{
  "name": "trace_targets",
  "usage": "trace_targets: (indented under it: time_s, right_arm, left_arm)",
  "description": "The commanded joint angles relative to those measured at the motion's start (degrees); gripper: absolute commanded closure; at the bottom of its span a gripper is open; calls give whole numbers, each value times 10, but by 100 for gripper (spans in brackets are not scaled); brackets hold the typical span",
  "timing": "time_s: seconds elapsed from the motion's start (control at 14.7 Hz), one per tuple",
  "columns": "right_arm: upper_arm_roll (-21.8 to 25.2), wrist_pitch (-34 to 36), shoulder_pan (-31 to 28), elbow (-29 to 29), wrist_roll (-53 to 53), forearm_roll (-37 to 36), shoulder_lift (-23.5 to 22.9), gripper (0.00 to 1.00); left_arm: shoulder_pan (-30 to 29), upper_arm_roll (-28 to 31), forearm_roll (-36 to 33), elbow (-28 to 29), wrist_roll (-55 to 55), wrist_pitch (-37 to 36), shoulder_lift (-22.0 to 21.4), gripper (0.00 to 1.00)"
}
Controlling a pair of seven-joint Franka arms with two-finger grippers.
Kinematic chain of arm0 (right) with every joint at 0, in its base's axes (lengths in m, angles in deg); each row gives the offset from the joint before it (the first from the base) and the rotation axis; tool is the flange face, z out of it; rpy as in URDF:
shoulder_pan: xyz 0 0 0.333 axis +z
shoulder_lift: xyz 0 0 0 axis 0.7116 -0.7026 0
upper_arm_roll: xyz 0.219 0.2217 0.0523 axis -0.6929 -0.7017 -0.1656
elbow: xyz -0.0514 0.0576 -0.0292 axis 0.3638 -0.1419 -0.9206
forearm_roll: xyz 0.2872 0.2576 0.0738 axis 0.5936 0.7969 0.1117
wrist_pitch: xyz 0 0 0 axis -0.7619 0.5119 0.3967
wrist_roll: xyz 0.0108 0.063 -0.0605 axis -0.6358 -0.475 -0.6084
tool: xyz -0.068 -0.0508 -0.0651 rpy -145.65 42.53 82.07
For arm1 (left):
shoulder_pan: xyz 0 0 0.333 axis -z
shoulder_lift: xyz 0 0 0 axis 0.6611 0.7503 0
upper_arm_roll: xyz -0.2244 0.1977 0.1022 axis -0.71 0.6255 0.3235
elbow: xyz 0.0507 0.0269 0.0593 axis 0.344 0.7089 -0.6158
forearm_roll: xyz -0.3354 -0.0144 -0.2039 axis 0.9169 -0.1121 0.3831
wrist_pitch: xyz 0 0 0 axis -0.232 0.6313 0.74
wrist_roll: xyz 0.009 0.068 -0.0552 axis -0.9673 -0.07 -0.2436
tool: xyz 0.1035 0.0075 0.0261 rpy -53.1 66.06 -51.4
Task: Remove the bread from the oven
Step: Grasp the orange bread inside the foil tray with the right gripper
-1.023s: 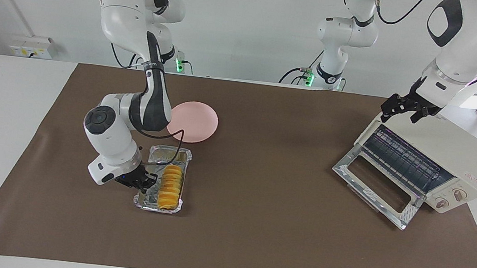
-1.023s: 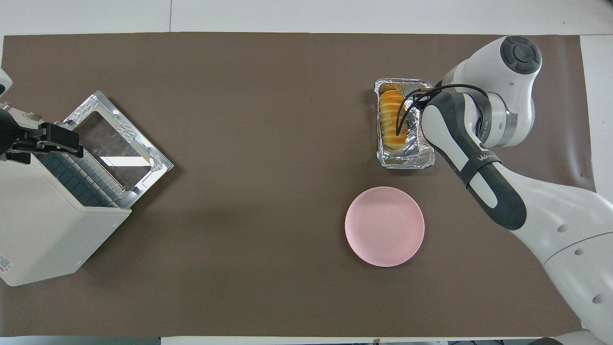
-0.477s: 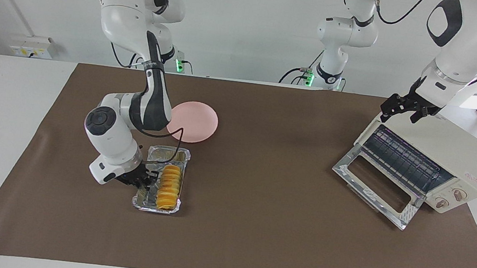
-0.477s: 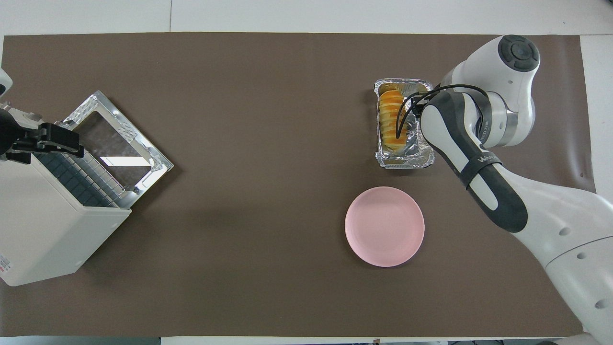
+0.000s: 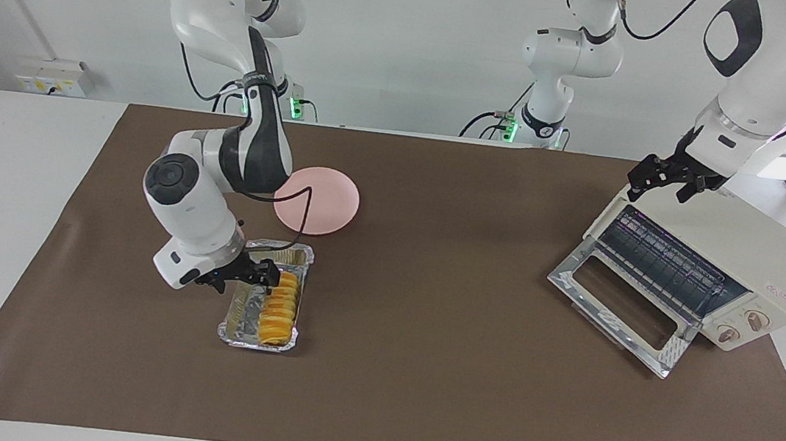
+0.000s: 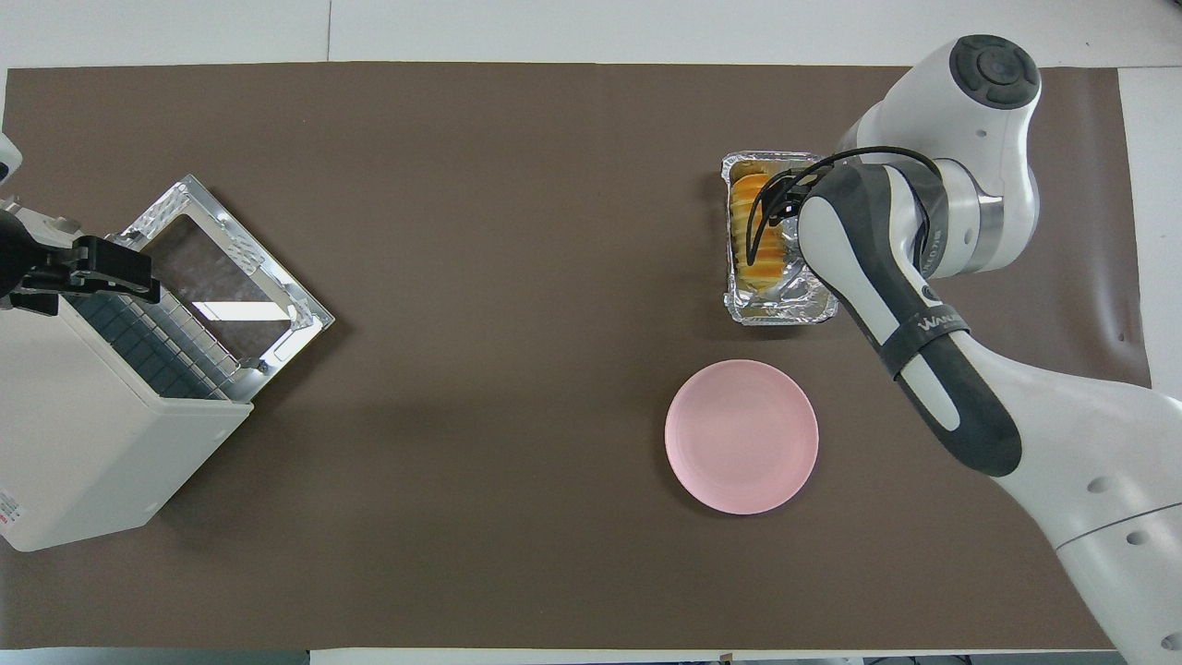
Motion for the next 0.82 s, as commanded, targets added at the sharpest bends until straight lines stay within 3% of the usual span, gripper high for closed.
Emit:
trace_targets:
  time_s: [0.0,0.61,0.68,0.75]
  right_arm:
    - [-2,-15,14,-10,39,-25,-1,0]
    - [-2,-116,21,-92,53,-40,0,1]
    - [-2,-117,21,-92,52,-40,0,10]
    - [-2,-117,20,-91,52,-40,0,33]
  left_arm:
    - [-1,3,5,7,-6,10,-8,0]
    - [0,3,5,7,-5,11,-8,0]
    - [0,3,5,8,-5,11,-8,0]
    - [0,3,5,8,-5,13,-8,0]
